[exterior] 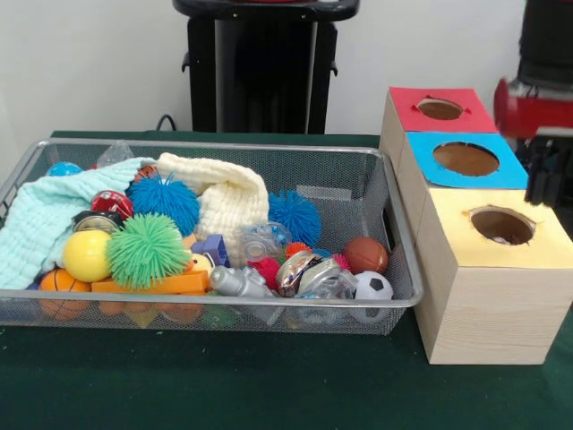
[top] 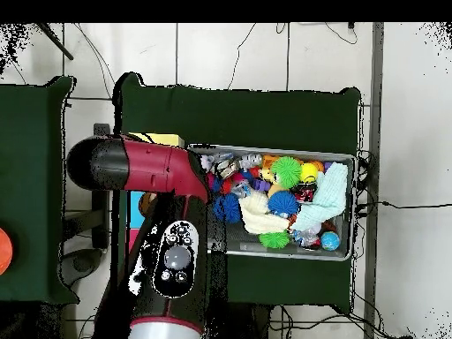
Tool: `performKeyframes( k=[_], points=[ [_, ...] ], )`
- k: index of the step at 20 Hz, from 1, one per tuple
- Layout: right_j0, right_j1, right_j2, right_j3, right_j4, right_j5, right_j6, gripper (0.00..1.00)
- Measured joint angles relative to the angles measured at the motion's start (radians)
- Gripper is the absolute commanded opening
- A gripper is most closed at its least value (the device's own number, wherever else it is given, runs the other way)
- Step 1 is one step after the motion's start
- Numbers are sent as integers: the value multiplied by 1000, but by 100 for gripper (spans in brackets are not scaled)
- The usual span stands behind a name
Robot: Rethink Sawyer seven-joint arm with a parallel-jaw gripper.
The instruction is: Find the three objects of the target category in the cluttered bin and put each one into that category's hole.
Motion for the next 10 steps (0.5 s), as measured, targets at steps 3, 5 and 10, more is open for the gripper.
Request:
performKeyframes(
  k=[3, 5, 10],
  points=[
    [-4, -36, 0, 6, 2, 0, 0, 0],
    [-16, -70, 1, 19, 1, 0, 0, 0],
    [-45, -110, 1, 53, 0, 0, 0, 0]
  ],
)
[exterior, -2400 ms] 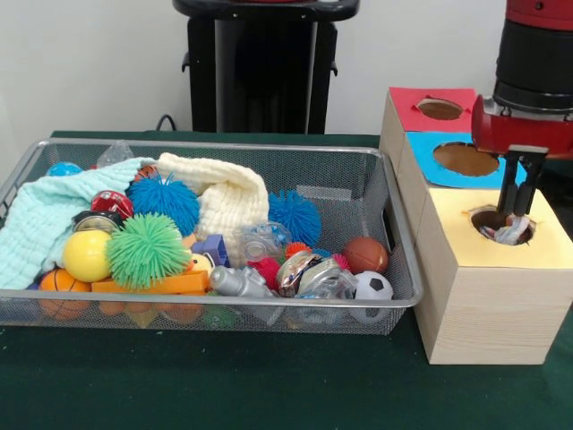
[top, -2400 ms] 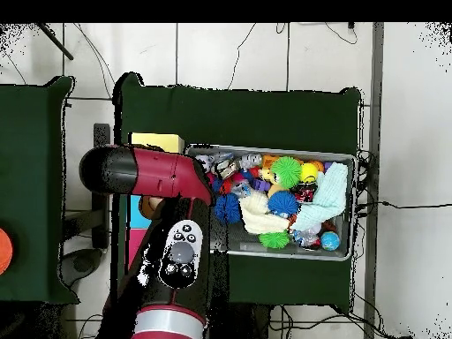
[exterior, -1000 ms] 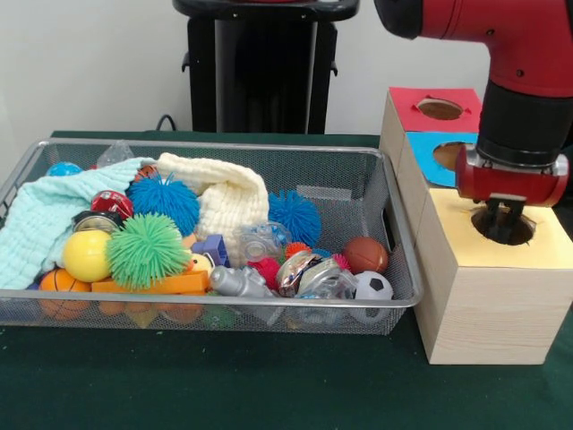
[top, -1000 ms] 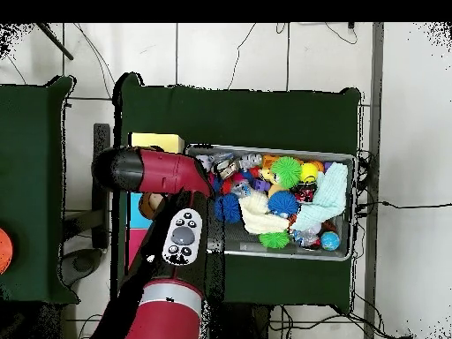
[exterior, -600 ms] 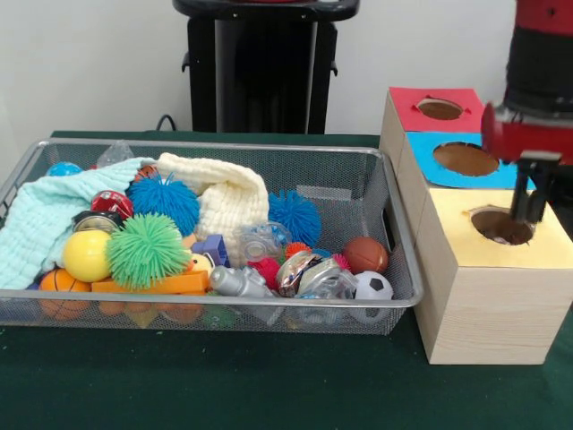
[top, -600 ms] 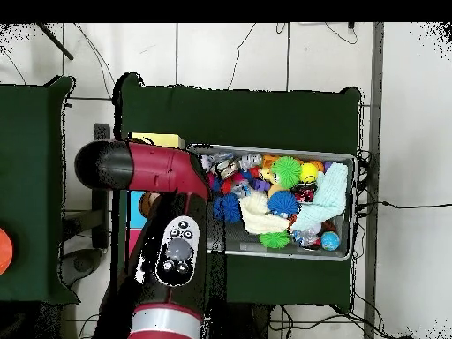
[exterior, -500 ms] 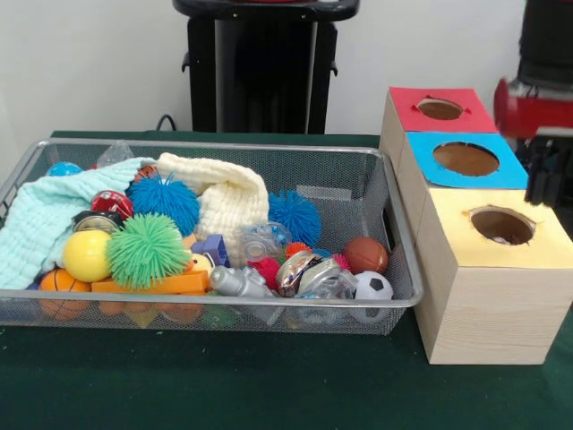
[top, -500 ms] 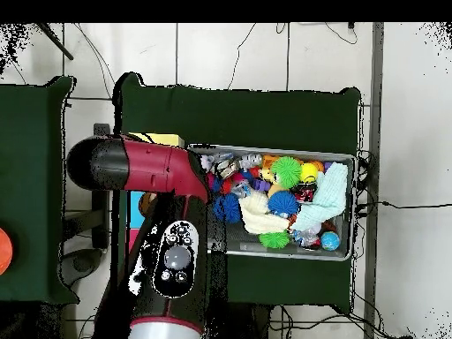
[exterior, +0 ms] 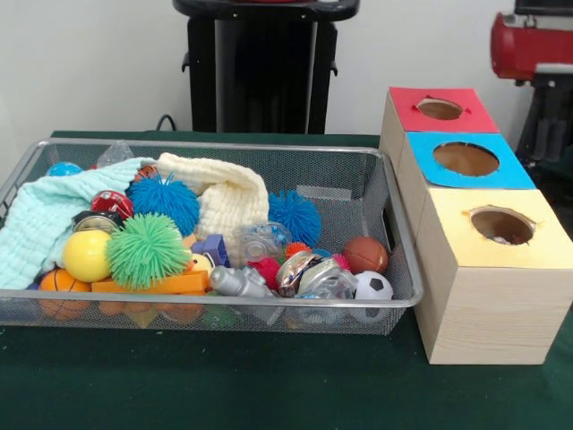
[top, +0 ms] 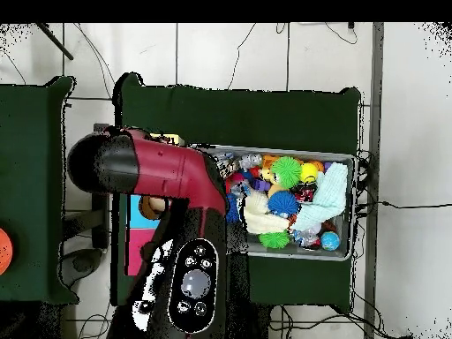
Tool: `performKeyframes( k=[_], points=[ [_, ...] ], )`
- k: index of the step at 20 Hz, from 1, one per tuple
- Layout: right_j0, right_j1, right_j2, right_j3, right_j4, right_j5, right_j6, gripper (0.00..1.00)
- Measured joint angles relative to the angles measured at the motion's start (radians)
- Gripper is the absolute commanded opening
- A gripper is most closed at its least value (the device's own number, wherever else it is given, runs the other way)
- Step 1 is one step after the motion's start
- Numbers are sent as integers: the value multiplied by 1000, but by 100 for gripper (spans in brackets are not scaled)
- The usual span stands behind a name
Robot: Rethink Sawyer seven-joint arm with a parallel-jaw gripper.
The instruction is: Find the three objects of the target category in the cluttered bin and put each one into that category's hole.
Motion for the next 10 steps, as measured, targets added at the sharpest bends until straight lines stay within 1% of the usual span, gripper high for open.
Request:
performKeyframes(
  k=[1, 10],
  points=[
    [-17, -16, 0, 18, -1, 0, 0, 0],
    [-85, -56, 2, 74, -5, 0, 0, 0]
  ],
)
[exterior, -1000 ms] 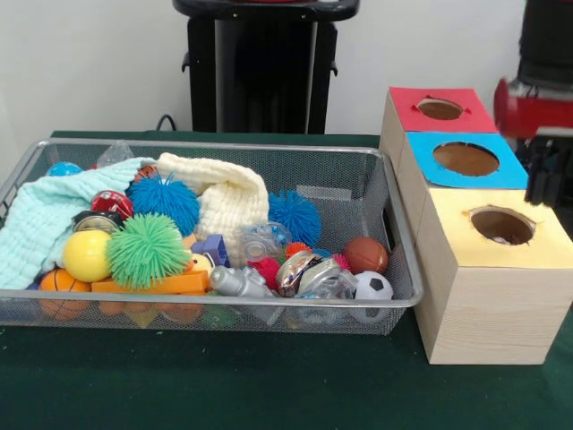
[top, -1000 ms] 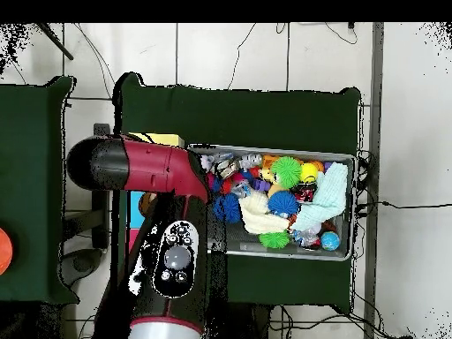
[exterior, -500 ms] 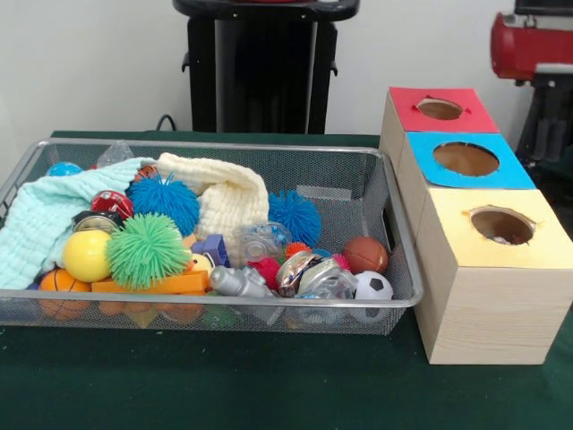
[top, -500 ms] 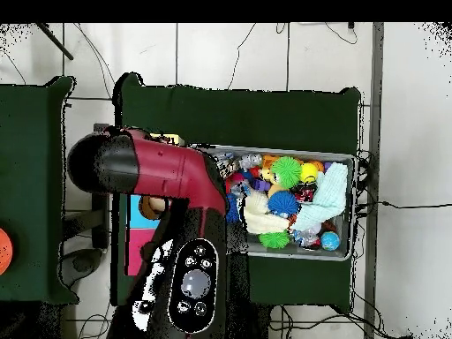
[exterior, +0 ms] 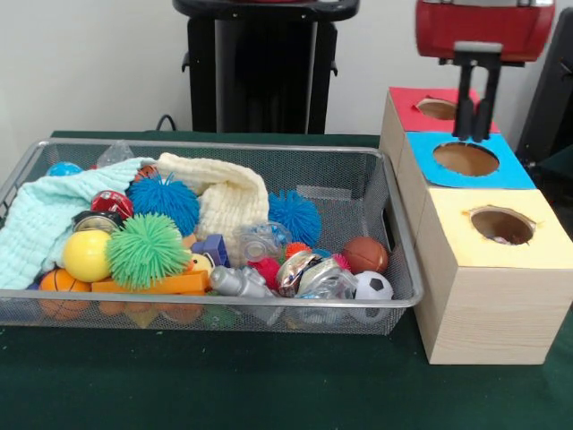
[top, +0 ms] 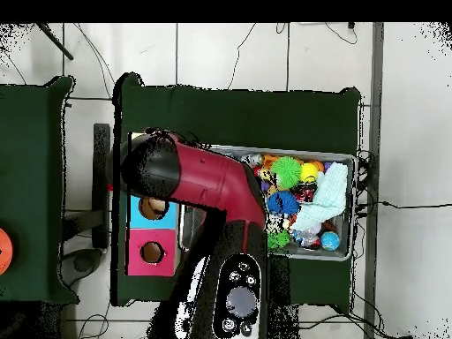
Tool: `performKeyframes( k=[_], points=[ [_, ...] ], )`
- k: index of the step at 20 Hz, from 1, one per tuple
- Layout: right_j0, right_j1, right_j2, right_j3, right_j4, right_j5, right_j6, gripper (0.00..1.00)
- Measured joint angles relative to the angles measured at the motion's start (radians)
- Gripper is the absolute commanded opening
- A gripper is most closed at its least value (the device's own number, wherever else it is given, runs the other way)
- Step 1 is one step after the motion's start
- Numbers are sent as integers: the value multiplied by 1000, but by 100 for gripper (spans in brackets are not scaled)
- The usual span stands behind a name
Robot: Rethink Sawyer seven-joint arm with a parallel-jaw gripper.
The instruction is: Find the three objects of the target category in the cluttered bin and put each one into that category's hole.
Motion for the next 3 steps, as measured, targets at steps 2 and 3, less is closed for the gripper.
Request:
performKeyframes(
  k=[2, 3],
  points=[
    [-15, -8, 1, 10, -5, 0, 0, 0],
    [-19, -9, 1, 12, -5, 0, 0, 0]
  ],
)
